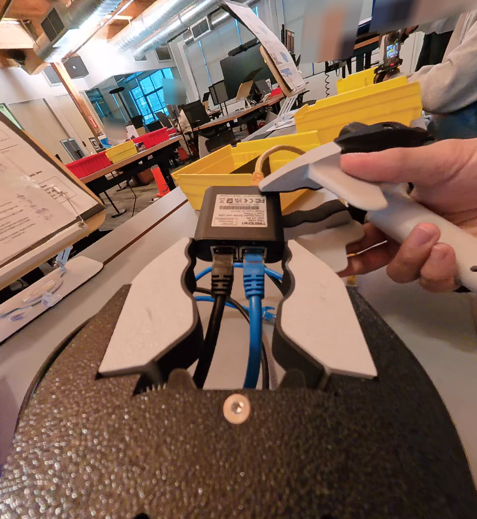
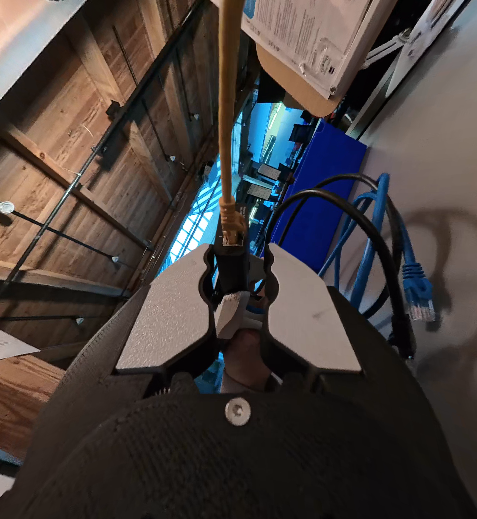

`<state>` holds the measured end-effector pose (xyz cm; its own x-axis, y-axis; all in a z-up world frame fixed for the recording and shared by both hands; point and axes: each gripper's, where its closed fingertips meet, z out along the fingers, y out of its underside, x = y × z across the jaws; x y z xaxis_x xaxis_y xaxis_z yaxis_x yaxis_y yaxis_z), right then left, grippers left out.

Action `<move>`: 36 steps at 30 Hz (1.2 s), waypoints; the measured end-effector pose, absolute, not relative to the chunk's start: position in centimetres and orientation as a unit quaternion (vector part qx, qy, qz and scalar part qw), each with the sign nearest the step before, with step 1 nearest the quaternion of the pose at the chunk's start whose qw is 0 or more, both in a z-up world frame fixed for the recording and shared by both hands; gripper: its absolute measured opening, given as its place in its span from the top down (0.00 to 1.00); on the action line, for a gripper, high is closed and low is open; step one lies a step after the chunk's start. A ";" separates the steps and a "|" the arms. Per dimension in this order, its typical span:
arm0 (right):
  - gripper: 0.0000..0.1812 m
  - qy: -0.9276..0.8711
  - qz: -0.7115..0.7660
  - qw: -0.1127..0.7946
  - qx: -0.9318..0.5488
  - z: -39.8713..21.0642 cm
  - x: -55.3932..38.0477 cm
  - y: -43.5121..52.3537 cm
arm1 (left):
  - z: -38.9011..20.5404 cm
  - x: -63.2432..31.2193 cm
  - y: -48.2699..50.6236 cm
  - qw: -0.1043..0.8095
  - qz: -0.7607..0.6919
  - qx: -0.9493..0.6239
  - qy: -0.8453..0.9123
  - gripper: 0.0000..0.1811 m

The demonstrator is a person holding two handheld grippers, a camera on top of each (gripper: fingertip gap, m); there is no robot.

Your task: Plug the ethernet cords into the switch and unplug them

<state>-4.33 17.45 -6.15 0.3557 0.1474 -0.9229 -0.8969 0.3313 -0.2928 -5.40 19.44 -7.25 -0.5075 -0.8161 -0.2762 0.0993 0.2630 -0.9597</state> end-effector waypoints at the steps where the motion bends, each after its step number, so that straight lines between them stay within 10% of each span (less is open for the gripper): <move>1: 0.81 0.429 0.371 0.699 -0.435 -6.1 -4.2 17.2 | -7.1 -5.4 19.7 0.420 -0.547 -0.270 0.672 0.68; 36: 0.92 0.437 0.319 0.729 -0.419 -6.7 -2.8 16.8 | -8.7 -4.7 19.3 0.418 -0.511 -0.280 0.697 0.68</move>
